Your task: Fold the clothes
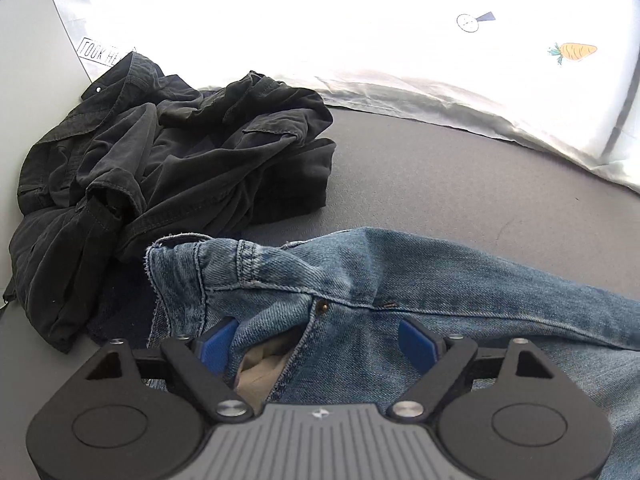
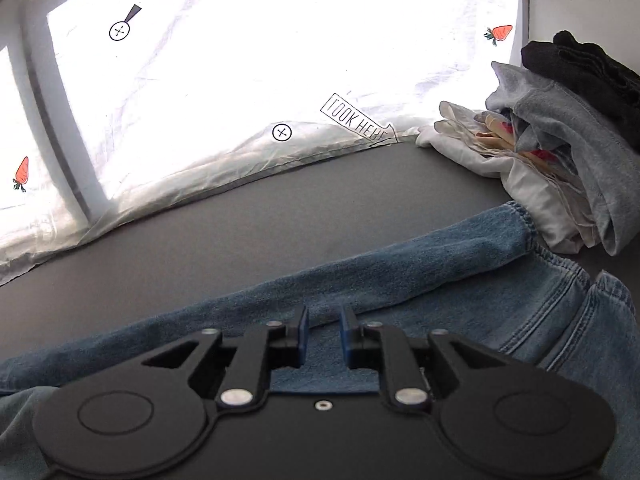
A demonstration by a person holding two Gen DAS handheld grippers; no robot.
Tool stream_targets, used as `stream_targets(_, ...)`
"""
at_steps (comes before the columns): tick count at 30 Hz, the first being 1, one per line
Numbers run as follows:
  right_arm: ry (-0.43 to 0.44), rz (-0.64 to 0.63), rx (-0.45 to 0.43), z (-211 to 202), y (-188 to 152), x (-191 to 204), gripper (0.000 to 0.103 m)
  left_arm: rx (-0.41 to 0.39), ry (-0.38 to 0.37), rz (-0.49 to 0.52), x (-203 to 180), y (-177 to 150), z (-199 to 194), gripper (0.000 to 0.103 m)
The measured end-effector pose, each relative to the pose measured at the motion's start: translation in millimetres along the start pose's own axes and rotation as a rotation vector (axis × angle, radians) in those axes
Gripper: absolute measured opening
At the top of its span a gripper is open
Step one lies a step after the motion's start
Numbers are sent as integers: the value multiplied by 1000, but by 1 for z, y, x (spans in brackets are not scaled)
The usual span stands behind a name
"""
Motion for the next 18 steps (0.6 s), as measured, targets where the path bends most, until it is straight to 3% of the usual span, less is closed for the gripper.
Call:
stream_targets(4, 168, -124, 41, 9, -4, 76, 12, -43, 14, -4, 7, -1, -12, 72)
stream_targets(8, 246, -210, 113, 20, -19, 120, 12, -94, 110, -112, 35, 9, -20, 71)
stream_targets(10, 258, -209, 140, 25, -28, 128, 12, -132, 112, -142, 42, 16, -27, 72)
stream_targets(14, 266, -232, 124, 23, -37, 133, 13, -137, -31, -128, 18, 14, -36, 72)
stream_targets(18, 281, -233, 125, 24, -36, 132, 14, -54, -258, 25, -55, -16, -25, 72)
Point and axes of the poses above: each gripper's, at about its wrist camera, not at the fingertips, and z roughly the way its jaws point, x to its left, y to its top, the point moved 8 cm from there along z, roughly the way its jaws point, and after that the axes turned 5 degrees about -z, right-handed, at the moved point
